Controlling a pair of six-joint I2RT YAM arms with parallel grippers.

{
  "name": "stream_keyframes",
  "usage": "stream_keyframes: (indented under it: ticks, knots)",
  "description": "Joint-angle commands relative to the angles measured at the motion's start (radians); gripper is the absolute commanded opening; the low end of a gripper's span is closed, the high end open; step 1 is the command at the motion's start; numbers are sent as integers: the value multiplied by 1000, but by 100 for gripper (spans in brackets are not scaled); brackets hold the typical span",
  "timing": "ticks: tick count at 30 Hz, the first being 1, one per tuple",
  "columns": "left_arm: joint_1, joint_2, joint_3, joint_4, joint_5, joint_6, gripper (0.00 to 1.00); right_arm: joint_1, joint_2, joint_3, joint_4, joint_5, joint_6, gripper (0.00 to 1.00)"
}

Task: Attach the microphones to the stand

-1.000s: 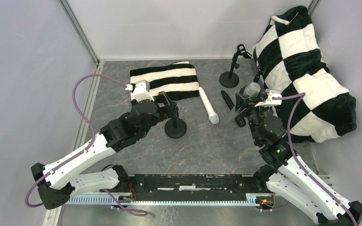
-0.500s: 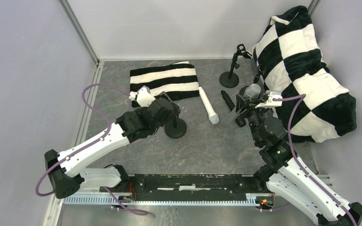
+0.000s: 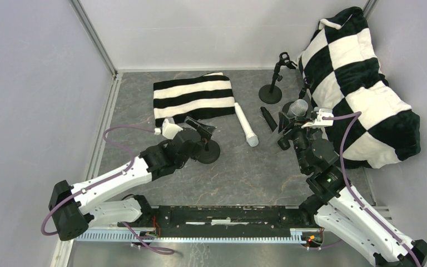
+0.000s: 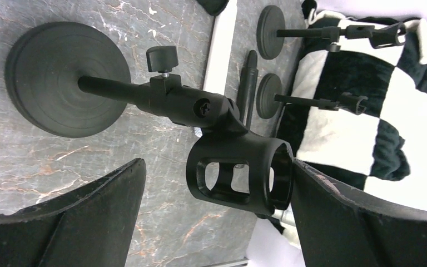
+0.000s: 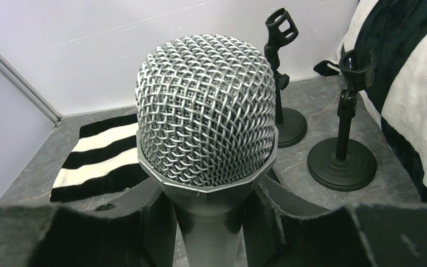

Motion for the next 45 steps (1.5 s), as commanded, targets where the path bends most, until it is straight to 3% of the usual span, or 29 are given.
stream_keyframes:
  ticks: [1, 11, 17, 23, 28, 35, 45]
  knots:
    - [-1, -31, -48, 114, -51, -103, 99, -3, -12, -4, 28, -1, 11, 0]
    - [1, -42, -131, 230, -61, -138, 61, -4, -16, -4, 23, 0, 11, 0]
    - [1, -50, -136, 235, -68, -116, 50, -3, -19, -4, 22, 1, 12, 0]
    - [41, -62, -84, 173, -32, 63, 33, -4, -28, -7, 19, 11, 8, 0]
    - [185, -25, -7, 63, 159, 275, 14, -3, -32, -11, 17, 13, 4, 0]
    - [346, 111, 57, 61, 521, 643, 5, -3, -35, -7, 13, 11, 1, 0]
    - [377, 304, 279, -218, 580, 1073, 11, -3, -44, -2, -6, 22, -9, 0]
